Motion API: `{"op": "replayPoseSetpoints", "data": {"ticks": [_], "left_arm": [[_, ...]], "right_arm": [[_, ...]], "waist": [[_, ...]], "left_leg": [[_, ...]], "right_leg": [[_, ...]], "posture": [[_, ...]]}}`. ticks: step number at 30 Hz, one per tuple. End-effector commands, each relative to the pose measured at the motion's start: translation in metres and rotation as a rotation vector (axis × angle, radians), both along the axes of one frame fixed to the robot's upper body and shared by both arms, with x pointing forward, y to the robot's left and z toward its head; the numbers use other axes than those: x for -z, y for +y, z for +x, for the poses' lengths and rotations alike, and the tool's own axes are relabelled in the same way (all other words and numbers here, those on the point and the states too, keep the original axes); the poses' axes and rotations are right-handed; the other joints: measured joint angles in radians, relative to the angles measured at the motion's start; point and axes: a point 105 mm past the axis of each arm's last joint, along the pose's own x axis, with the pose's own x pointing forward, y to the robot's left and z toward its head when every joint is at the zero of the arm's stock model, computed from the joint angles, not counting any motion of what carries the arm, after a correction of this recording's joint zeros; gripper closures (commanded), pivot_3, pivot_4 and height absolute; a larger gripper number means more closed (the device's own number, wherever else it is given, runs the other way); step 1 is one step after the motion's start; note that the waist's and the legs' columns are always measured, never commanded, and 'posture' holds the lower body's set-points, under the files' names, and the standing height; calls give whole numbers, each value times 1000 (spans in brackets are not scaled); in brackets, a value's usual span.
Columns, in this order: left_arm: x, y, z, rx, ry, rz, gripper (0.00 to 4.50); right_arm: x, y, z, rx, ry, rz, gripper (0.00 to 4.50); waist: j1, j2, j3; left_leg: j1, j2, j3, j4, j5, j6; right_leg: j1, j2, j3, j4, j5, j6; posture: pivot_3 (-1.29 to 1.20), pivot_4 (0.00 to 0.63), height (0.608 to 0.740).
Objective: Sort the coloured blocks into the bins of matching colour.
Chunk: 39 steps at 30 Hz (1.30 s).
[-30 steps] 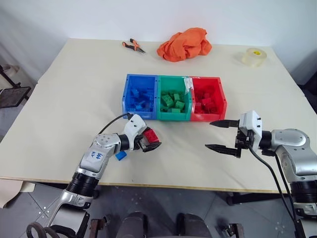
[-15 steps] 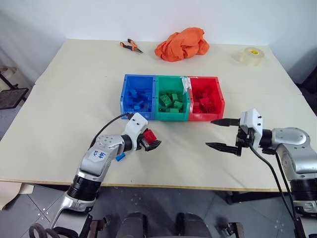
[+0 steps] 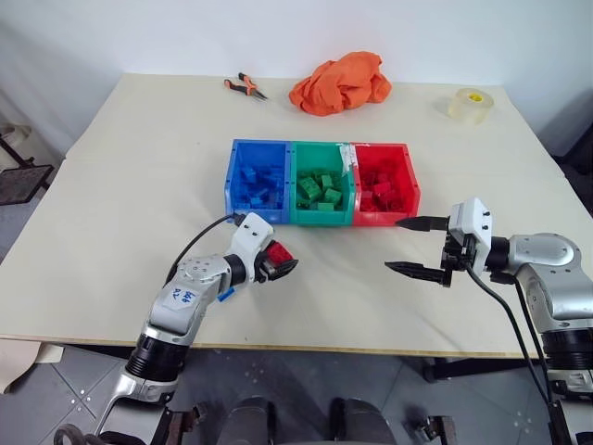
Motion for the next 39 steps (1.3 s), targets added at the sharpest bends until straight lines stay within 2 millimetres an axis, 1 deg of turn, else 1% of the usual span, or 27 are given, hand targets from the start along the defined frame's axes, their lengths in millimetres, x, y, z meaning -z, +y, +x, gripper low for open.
{"op": "replayPoseSetpoints", "data": {"ticks": [1, 6, 8, 10, 15, 16, 18, 19, 22, 25, 28, 30, 34, 37, 39], "left_arm": [[1, 16, 1, -23, -2, -24, 1191], [-29, 3, -7, 93, -96, -126, 1191], [-41, -6, -9, 133, -135, -165, 1191], [-48, -12, -9, 155, -161, -193, 1191], [-55, -32, -10, 225, -216, -218, 1191], [-56, -39, -11, 252, -221, -225, 1191], [-56, -64, -9, 325, -214, -248, 1191], [-57, -72, -8, 350, -218, -253, 1191], [-58, -88, 3, 366, -258, -234, 1191], [-68, -103, 10, 390, -306, -263, 1191], [-73, -115, 28, 388, -350, -215, 1191], [-83, -123, 37, 396, -368, -230, 1191], [-101, -131, 55, 386, -380, -245, 1191], [-109, -134, 64, 379, -389, -242, 1191], [-114, -137, 68, 375, -399, -228, 427]], "right_arm": [[-10, 0, 2, -6, -44, -3, 0], [-11, -2, 1, -5, -44, -1, 0], [-12, -5, -1, -4, -41, 1, 0], [-12, -7, -2, 0, -39, 0, 0], [-16, -12, -2, 30, -50, 15, 0], [-17, -14, -2, 36, -53, 15, 0], [-20, -19, -2, 58, -65, 18, 0], [-21, -20, -3, 66, -70, 19, 0], [-22, -23, -5, 85, -79, 21, 0], [-23, -26, -9, 103, -87, 24, 0], [-24, -29, -13, 129, -97, 34, 0], [-25, -32, -16, 152, -105, 43, 0], [-26, -43, -21, 219, -118, 54, 0], [-28, -50, -22, 267, -135, 80, 0], [-30, -55, -24, 303, -141, 109, 0]], "waist": [[-2, 0, 0], [1, 0, 0], [5, 0, 0], [7, 0, 0], [4, 0, 0], [4, 0, 0], [6, 0, 0], [10, 0, 0], [10, -1, 0], [10, -1, 0], [9, -1, 1], [9, -1, 1], [13, -2, 1], [13, -2, 1], [13, -2, 1]], "left_leg": [[0, 0, 0, 0, 0, 0], [-2, 0, 1, 0, 0, 0], [-2, 0, 0, 1, 0, 0], [-3, -1, -2, 1, 0, 0], [-3, -1, -2, 1, 0, 0], [-3, -1, -1, 1, 0, 0], [-2, -1, -1, 1, 0, 0], [-3, -1, -1, 1, 0, 0], [-3, -2, 0, 1, 0, 1], [-3, -2, 0, 1, 0, 1], [-3, -2, 1, 1, 0, 1], [-3, -2, 2, 1, 1, 1], [-3, -2, 2, 1, 1, 1], [-3, -3, 2, 1, 1, 2], [-3, -3, 3, 0, 1, 2]], "right_leg": [[0, 0, 0, 0, 0, 0], [-2, 0, 0, 0, 0, 0], [-1, -1, 0, 0, 0, 0], [-1, -1, 0, 0, 0, 0], [-1, -1, -1, 0, 0, 0], [-1, -1, -1, 0, 0, 0], [-1, -1, -1, 0, 0, 0], [-1, 0, -1, 0, 0, 0], [-1, 0, -1, -1, 0, 1], [-1, 0, -2, -1, 1, 1], [-1, 0, -1, -1, 1, 1], [-1, 0, -1, -1, 1, 1], [-2, 0, -2, -1, 1, 2], [-2, 0, -2, -2, 1, 2], [-2, 0, -2, -1, 1, 2]], "posture": [[0, 150, 740], [0, 150, 740], [0, 150, 740], [0, 150, 740], [0, 150, 740], [0, 150, 740], [0, 150, 740], [0, 150, 740], [0, 150, 740], [0, 150, 740], [0, 150, 740], [0, 150, 740], [0, 150, 740], [0, 150, 740], [0, 150, 740]]}}
